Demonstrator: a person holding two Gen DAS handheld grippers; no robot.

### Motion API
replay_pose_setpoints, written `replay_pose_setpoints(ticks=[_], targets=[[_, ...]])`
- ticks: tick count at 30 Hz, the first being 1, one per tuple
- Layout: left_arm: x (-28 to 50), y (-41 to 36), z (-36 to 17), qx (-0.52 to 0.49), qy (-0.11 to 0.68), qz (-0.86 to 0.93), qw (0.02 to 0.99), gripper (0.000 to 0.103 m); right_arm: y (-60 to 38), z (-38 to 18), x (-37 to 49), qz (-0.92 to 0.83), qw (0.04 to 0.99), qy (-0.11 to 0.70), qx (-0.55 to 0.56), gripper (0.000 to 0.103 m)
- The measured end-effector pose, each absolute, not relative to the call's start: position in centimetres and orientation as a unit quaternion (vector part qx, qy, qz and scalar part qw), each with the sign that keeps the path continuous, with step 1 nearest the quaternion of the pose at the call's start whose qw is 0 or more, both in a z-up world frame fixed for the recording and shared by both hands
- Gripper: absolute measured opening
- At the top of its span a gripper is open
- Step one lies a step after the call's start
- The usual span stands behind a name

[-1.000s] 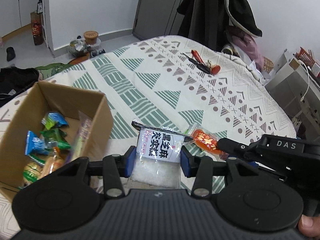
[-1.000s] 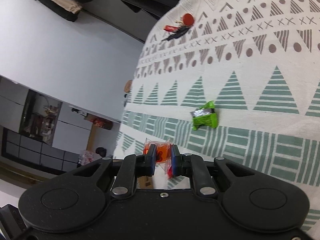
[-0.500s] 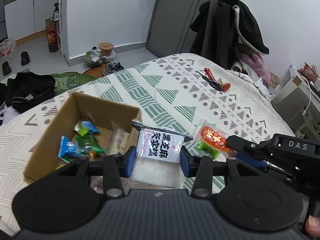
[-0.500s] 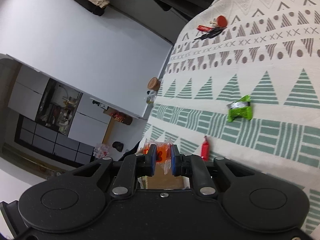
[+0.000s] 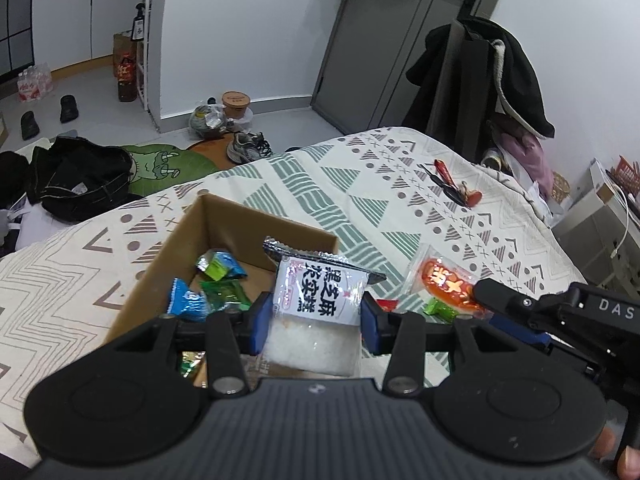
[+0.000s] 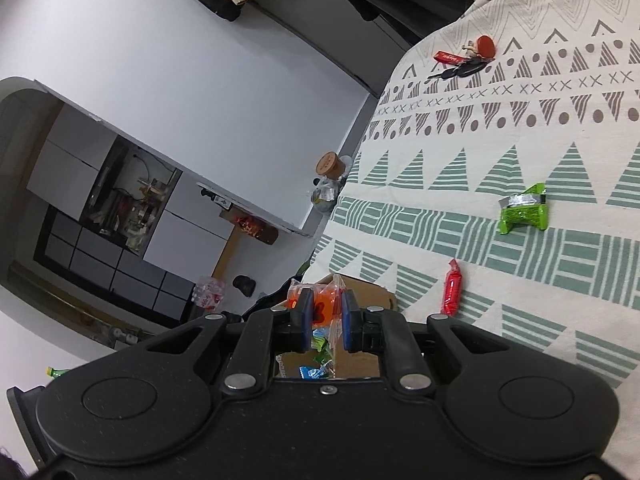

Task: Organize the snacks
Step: 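Carry the white rice-cake pack and orange candy over the cardboard box, then open both grippers to drop the rice-cake pack and orange candy into the box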

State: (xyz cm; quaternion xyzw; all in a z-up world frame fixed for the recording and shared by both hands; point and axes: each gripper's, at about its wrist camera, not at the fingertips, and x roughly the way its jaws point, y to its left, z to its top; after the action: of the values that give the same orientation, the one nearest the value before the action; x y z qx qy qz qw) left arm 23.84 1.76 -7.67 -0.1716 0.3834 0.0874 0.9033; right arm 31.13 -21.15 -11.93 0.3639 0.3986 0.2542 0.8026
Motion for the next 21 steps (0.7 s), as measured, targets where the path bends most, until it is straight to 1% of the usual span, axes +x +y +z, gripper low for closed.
replay_pose_setpoints(ticks=[21], targets=[[25.2,9.8,-10.0,-0.215,0.395,0.095,0.888,0.044,-16.1,-12.0,32.5,0.247,0.814,0.401,0.340,0.014]])
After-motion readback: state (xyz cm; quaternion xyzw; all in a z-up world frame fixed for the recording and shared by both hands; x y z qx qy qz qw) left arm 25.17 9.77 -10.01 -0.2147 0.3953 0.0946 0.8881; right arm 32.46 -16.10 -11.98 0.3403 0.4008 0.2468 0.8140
